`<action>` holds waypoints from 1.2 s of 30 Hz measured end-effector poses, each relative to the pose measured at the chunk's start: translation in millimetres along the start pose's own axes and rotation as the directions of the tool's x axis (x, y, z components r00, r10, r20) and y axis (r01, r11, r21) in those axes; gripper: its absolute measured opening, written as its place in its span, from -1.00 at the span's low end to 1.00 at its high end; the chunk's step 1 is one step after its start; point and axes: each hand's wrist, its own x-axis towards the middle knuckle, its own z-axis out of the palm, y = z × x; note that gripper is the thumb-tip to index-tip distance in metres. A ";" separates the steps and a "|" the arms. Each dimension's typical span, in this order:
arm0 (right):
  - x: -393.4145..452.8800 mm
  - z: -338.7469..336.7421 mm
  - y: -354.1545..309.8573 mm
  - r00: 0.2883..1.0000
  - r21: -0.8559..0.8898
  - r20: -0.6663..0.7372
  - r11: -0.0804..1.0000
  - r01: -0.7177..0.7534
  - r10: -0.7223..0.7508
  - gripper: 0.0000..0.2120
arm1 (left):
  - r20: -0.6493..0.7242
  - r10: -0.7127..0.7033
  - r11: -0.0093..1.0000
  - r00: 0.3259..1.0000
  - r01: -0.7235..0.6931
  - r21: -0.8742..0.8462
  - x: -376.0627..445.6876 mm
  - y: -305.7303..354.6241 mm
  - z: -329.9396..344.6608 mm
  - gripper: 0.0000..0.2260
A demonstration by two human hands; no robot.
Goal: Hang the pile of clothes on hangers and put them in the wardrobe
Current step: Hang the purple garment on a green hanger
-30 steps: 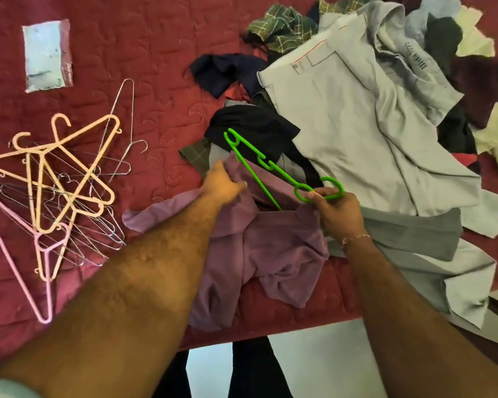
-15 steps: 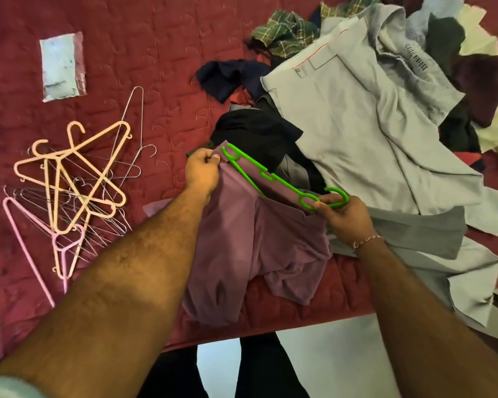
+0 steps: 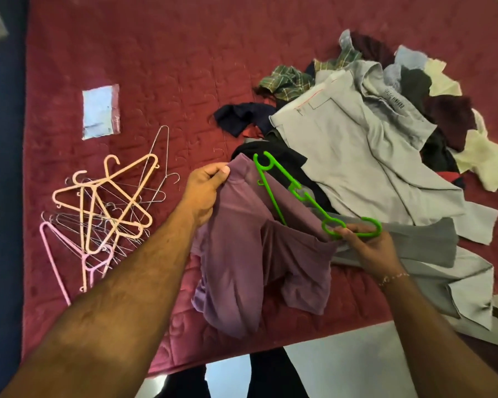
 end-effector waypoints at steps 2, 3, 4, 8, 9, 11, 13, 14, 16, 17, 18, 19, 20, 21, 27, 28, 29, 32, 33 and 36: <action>-16.4 6.4 -6.8 1.000 -0.019 0.018 1.000 0.016 -0.016 -0.89 | 0.002 0.031 0.999 1.000 -0.031 -0.043 -10.8 12.5 -10.1 -0.80; -25.5 11.9 -16.4 0.999 -0.045 0.021 0.998 0.036 -0.036 -0.80 | -0.007 0.048 0.998 0.999 -0.048 -0.051 -15.2 18.8 -15.2 -0.81; -32.3 16.6 -23.0 0.998 -0.063 0.023 0.996 0.056 -0.055 -0.72 | -0.019 0.060 0.996 0.998 -0.061 -0.057 -18.1 24.2 -20.1 -0.83; -71.7 45.0 -74.7 0.996 -0.122 0.000 0.989 0.088 -0.089 -0.93 | 0.000 0.156 0.986 0.988 -0.156 -0.053 -37.2 59.8 -46.0 -0.82; -82.6 52.0 -91.1 0.994 -0.143 -0.006 0.984 0.106 -0.108 -0.97 | 0.009 0.183 0.982 0.983 -0.182 -0.044 -41.4 70.5 -51.6 -0.82; -108.5 66.6 -122.2 0.987 -0.189 -0.019 0.970 0.152 -0.159 -0.96 | 0.028 0.249 0.968 0.968 -0.248 -0.035 -53.7 97.0 -64.9 -0.84; -134.6 81.5 -154.6 0.977 -0.207 -0.062 0.961 0.185 -0.202 -0.93 | 0.053 0.327 0.945 0.944 -0.326 -0.019 -66.4 124.0 -77.6 -0.85; -144.1 86.6 -165.3 0.968 -0.219 -0.090 0.952 0.212 -0.236 -0.90 | 0.068 0.360 0.933 0.931 -0.359 -0.017 -72.0 135.6 -82.3 -0.85; -162.2 97.1 -184.8 0.938 -0.275 -0.192 0.933 0.231 -0.289 -0.90 | 0.119 0.430 0.902 0.895 -0.433 -0.003 -88.5 162.0 -93.7 -0.79; -169.9 98.3 -191.7 0.918 -0.316 -0.233 0.918 0.239 -0.320 -0.90 | 0.152 0.460 0.885 0.875 -0.466 0.008 -96.9 174.3 -98.5 -0.77; -178.8 100.5 -200.6 0.900 -0.358 -0.256 0.900 0.250 -0.352 -0.88 | 0.182 0.486 0.869 0.855 -0.495 0.007 -103.9 186.4 -101.8 -0.75; -185.9 101.7 -206.5 0.891 -0.385 -0.251 0.884 0.266 -0.378 -0.85 | 0.201 0.504 0.856 0.840 -0.516 0.011 -109.4 196.9 -103.8 -0.77; -195.7 102.0 -213.5 0.890 -0.403 -0.241 0.874 0.271 -0.387 -0.86 | 0.217 0.531 0.838 0.819 -0.546 0.011 -115.7 208.2 -104.9 -0.81; -205.8 102.0 -218.8 0.893 -0.400 -0.226 0.873 0.280 -0.389 -0.91 | 0.222 0.559 0.816 0.799 -0.577 0.020 -121.9 218.2 -105.3 -0.83; -270.6 104.3 -284.7 0.901 -0.416 -0.084 0.837 0.356 -0.425 -0.89 | 0.122 0.644 0.756 0.756 -0.652 0.049 -143.5 251.6 -92.1 -0.87; -281.4 103.8 -295.4 0.901 -0.429 -0.063 0.826 0.365 -0.430 -0.91 | 0.113 0.652 0.748 0.749 -0.661 0.063 -146.7 255.2 -86.7 -0.87; -290.2 102.0 -303.4 0.898 -0.451 -0.041 0.810 0.376 -0.439 -0.91 | 0.108 0.661 0.739 0.743 -0.669 0.080 -150.4 258.0 -81.1 -0.87; -318.3 91.6 -320.3 0.903 -0.485 0.012 0.787 0.381 -0.430 -0.85 | 0.111 0.696 0.705 0.710 -0.704 0.087 -169.0 268.6 -61.6 -0.87; -328.9 87.1 -325.6 0.907 -0.476 0.021 0.793 0.380 -0.421 -0.87 | 0.120 0.698 0.703 0.706 -0.707 0.078 -175.4 272.0 -55.4 -0.88; -358.4 76.3 -338.1 0.907 -0.407 0.020 0.825 0.391 -0.420 -0.81 | 0.192 0.648 0.741 0.737 -0.668 0.066 -186.2 275.6 -37.5 -0.87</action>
